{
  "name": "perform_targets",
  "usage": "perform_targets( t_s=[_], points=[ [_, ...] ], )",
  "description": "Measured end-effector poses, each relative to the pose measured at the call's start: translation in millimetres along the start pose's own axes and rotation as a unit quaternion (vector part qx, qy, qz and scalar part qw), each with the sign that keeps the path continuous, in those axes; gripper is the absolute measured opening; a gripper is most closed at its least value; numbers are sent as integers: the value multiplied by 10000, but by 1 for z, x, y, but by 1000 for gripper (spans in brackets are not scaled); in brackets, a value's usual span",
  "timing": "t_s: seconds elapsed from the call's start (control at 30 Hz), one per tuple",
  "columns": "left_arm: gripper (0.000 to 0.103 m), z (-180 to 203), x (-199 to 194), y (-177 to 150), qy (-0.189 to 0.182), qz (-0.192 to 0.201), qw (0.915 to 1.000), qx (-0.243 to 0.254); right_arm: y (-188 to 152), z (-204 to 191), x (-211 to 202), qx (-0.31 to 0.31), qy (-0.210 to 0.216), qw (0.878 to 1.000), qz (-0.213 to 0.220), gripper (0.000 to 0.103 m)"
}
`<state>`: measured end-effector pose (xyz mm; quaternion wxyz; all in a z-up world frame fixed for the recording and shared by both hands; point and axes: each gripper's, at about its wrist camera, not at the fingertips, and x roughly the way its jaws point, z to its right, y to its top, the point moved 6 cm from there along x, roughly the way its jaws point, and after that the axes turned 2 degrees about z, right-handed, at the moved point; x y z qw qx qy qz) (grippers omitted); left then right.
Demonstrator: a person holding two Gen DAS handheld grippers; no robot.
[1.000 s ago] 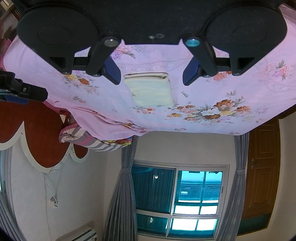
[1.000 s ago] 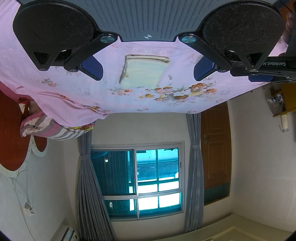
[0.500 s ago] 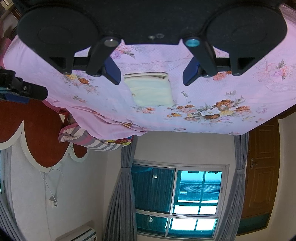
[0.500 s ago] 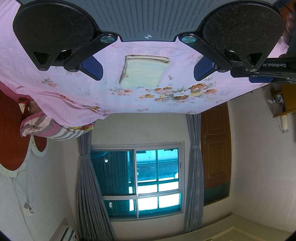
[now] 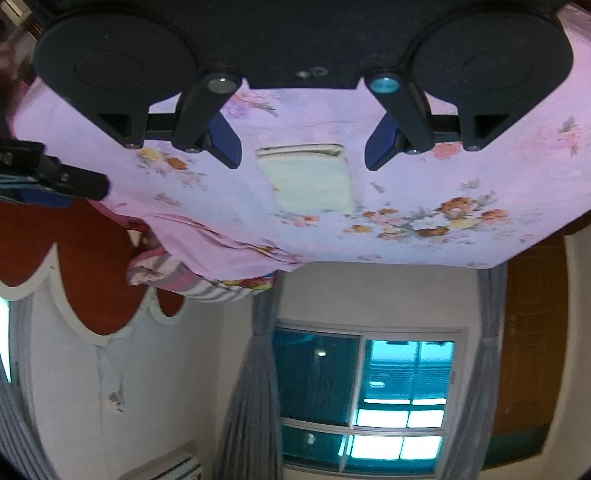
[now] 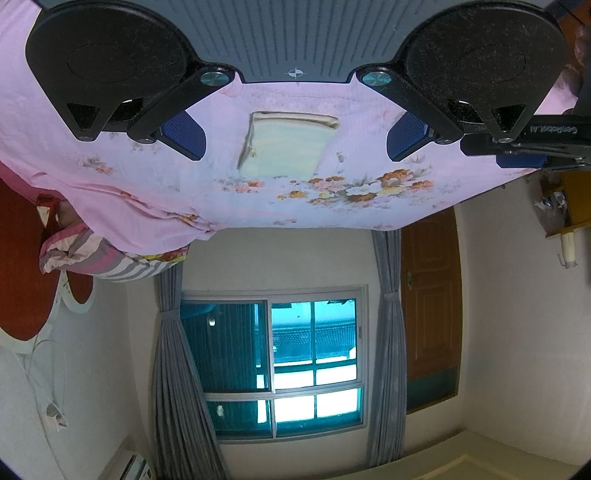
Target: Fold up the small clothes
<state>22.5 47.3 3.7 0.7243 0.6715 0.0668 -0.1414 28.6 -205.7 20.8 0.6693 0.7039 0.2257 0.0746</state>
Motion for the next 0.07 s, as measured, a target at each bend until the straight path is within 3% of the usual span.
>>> perform_targets(
  t_s=[0.07],
  points=[
    [73,2,-2,1,-14,63,10000,4,1,-1,2,-2,4,10000,-3,103]
  ],
)
